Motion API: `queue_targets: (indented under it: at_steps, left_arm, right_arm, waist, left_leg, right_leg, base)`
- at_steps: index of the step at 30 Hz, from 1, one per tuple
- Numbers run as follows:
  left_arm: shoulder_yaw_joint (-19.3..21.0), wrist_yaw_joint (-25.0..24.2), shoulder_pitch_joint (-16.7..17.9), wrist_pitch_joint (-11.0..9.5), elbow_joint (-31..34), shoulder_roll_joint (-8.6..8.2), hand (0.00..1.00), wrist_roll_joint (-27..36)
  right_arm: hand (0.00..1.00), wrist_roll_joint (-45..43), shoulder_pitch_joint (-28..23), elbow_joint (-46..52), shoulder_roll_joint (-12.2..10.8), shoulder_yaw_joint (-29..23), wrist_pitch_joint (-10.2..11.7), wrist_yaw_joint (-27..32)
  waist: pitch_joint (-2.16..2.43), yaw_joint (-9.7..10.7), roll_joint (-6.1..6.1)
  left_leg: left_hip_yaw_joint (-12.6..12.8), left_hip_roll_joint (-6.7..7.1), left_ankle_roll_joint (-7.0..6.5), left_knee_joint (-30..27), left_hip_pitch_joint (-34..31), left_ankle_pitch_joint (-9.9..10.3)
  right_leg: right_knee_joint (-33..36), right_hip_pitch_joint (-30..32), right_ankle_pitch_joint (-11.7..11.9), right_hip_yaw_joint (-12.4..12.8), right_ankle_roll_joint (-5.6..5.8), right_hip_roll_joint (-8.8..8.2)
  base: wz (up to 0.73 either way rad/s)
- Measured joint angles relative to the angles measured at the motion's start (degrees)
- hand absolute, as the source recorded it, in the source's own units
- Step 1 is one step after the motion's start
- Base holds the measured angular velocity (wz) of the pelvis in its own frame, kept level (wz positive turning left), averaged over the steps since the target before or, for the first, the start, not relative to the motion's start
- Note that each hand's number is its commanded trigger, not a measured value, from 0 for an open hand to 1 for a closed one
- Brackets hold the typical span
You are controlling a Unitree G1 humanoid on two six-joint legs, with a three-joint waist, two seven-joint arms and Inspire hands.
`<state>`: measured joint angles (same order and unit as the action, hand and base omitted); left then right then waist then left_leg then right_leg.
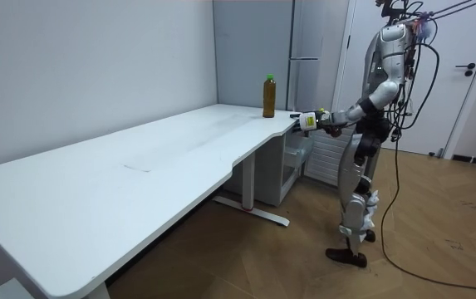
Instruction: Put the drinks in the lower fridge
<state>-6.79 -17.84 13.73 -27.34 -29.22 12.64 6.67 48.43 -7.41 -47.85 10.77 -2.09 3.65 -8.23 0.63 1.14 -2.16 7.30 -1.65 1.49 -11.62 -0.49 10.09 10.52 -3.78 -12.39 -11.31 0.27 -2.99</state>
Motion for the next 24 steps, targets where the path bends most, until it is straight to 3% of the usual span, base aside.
queue_targets:
  at_steps: [2, 4, 7, 9, 13, 15, 17, 18, 20, 22, 23, 24]
  left_arm:
    - [0.01, 1.14, 0.05, -0.28, 0.02, 2.54, 0.00, 0.02]
    - [-0.21, 2.04, 0.14, -0.52, 0.04, 3.93, 0.00, 0.01]
    - [-0.68, 3.77, 0.47, -0.69, 0.43, 3.98, 0.00, 0.02]
    - [-0.79, 4.27, 0.46, -0.72, 1.58, 4.53, 0.00, 0.13]
    - [-1.58, 6.17, 0.53, -0.71, 3.20, 5.08, 0.00, 0.03]
    - [-1.74, 6.93, 1.07, -0.71, 4.59, 6.38, 0.00, 0.04]
    - [-2.87, 9.40, 1.80, -0.86, 6.89, 11.00, 0.00, 0.23]
    - [-3.03, 10.45, 2.10, -1.10, 7.29, 12.43, 0.00, 0.43]
    - [-4.34, 17.42, 4.95, -3.16, 9.64, 19.22, 0.00, 0.07]
    - [-5.12, 23.86, 6.84, -5.43, 9.83, 22.78, 0.00, -1.98]
    - [-4.99, 28.77, 8.06, -5.63, 9.49, 24.17, 0.00, -4.69]
    - [-4.92, 30.93, 8.74, -4.26, 8.07, 24.81, 0.00, -6.98]
  right_arm:
    - [1.00, -0.60, 1.67, -1.77, -0.20, -0.59, -0.19, -0.02]
    - [1.00, -0.70, 3.92, -4.21, -0.39, -1.43, -0.98, -0.08]
    - [1.00, -0.65, 6.55, -7.86, -0.51, -2.03, -1.60, -0.08]
    - [1.00, -0.52, 7.47, -8.15, -0.99, -2.13, -2.71, -0.05]
    - [1.00, 0.37, 11.49, -11.64, -2.30, -4.27, -4.68, 0.07]
    - [1.00, 1.07, 13.30, -12.30, -2.31, -4.29, -5.41, 0.60]
    - [1.00, 2.99, 15.02, -12.56, -2.31, -4.29, -5.55, 1.25]
    - [1.00, 3.54, 15.58, -12.92, -2.32, -4.20, -5.56, 1.44]
    - [1.00, 5.62, 17.92, -14.02, -2.35, -4.20, -5.85, 2.71]
    - [1.00, 6.73, 19.38, -14.25, -2.06, -4.22, -6.21, 3.82]
    - [1.00, 8.46, 20.80, -15.88, -1.93, -4.28, -6.22, 3.90]
    - [1.00, 9.60, 21.70, -16.98, -1.90, -4.26, -6.23, 3.88]
  waist:
    - [-0.01, 0.87, -0.02]
    - [-0.03, 1.81, -0.08]
    - [0.05, 2.20, -0.51]
    - [0.14, 3.19, -1.19]
    - [0.01, 3.47, -1.59]
    - [-0.01, 3.41, -1.58]
    - [0.01, 3.46, -1.59]
    - [-0.01, 3.48, -1.63]
    - [-0.04, 3.42, -1.78]
    - [-0.25, 3.27, -1.87]
    - [-0.49, 3.15, -2.02]
    - [-0.64, 3.02, -2.04]
  left_leg:
    - [-0.22, 0.04, 0.00, -0.03, -0.06, 0.00]
    - [-0.42, 0.09, 0.00, -0.04, -0.11, 0.00]
    - [-0.63, 0.18, -0.09, -0.05, -0.52, -0.15]
    - [-2.07, 0.45, -0.13, -0.16, -2.36, -0.81]
    - [-2.77, 0.49, -0.13, -0.15, -4.27, -1.45]
    - [-2.98, 0.50, -0.09, -0.11, -5.32, -1.79]
    - [-3.78, 0.48, 0.08, -0.15, -7.12, -2.19]
    - [-4.00, 0.45, 0.14, -0.16, -7.58, -2.27]
    - [-4.56, 0.21, 0.35, -0.45, -9.89, -2.63]
    - [-5.35, 0.10, 0.40, -1.02, -11.35, -2.67]
    - [-5.72, 0.10, 0.46, -1.08, -11.52, -2.71]
    - [-5.73, 0.07, 0.47, -1.11, -11.56, -2.71]
  right_leg:
    - [0.06, 0.04, 0.00, -0.13, 0.00, 0.01]
    - [0.11, 0.06, 0.00, -0.24, 0.00, 0.00]
    - [0.18, 0.44, 0.00, -0.48, 0.00, -0.11]
    - [0.39, 1.65, 0.00, -1.94, -0.01, -0.30]
    - [0.99, 3.24, 0.05, -3.07, -0.10, -0.42]
    - [1.17, 4.42, 0.10, -3.37, -0.17, -0.42]
    - [1.24, 5.92, 0.23, -4.08, -0.41, -0.29]
    - [1.28, 6.32, 0.28, -4.23, -0.48, -0.24]
    - [2.26, 8.77, 0.40, -4.92, -0.68, -0.05]
    - [3.25, 9.85, 0.42, -6.21, -0.71, -0.08]
    - [3.19, 9.87, 0.42, -6.41, -0.72, -0.04]
    - [3.16, 9.89, 0.42, -6.40, -0.72, -0.02]
  base:
    - [0.04]
    - [0.02]
    - [0.04]
    - [0.29]
    - [0.15]
    - [0.07]
    - [0.13]
    - [0.14]
    - [0.07]
    - [0.10]
    - [0.12]
    - [0.00]
